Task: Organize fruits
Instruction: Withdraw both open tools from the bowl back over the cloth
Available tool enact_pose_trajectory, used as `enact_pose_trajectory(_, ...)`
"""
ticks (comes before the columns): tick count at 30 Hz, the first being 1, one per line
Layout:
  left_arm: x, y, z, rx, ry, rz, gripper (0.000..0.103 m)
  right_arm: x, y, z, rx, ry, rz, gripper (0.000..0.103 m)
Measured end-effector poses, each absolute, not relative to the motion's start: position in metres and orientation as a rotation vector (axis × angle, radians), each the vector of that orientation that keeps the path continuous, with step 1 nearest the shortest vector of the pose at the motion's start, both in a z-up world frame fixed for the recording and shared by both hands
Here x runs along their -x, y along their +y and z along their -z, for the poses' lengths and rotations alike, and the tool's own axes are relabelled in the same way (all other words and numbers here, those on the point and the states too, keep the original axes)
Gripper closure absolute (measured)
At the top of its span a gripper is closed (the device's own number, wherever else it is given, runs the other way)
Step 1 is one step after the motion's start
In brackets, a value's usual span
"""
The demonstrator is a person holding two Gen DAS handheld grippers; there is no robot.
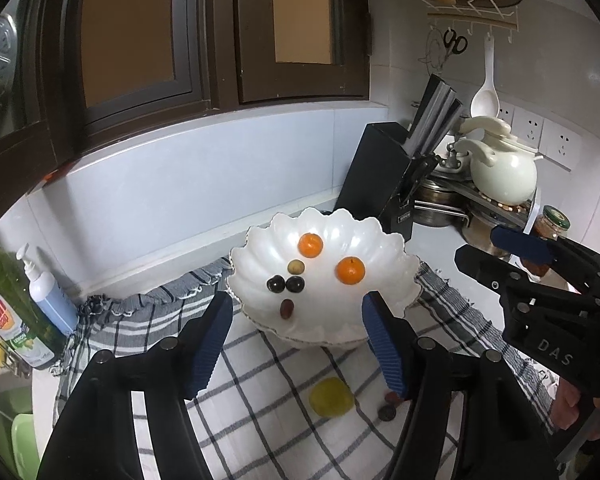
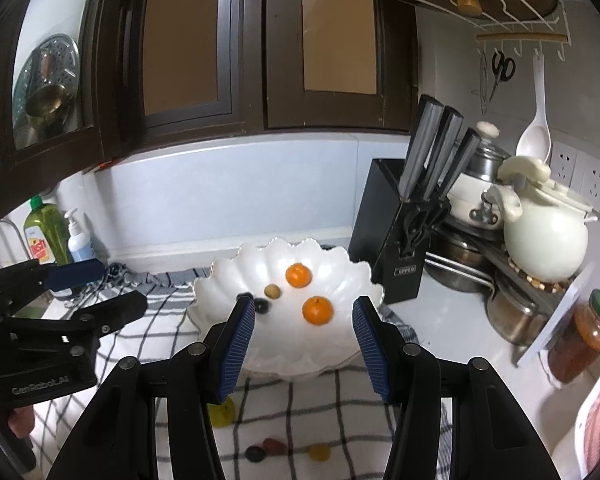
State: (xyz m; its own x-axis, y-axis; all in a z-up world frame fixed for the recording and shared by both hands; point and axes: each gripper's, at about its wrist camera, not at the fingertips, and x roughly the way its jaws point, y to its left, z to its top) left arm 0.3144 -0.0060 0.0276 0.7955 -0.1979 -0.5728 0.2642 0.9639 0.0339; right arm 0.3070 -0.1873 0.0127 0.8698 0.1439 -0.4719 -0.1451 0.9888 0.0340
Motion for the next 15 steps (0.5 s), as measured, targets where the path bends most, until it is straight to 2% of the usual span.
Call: enact_pose_trajectory(15,-0.289,-0.006,-0.005,-0.149,0.62,0.256,0.035,-0.289,-0.187,0.017,0.013,0.583,-0.167,0.051)
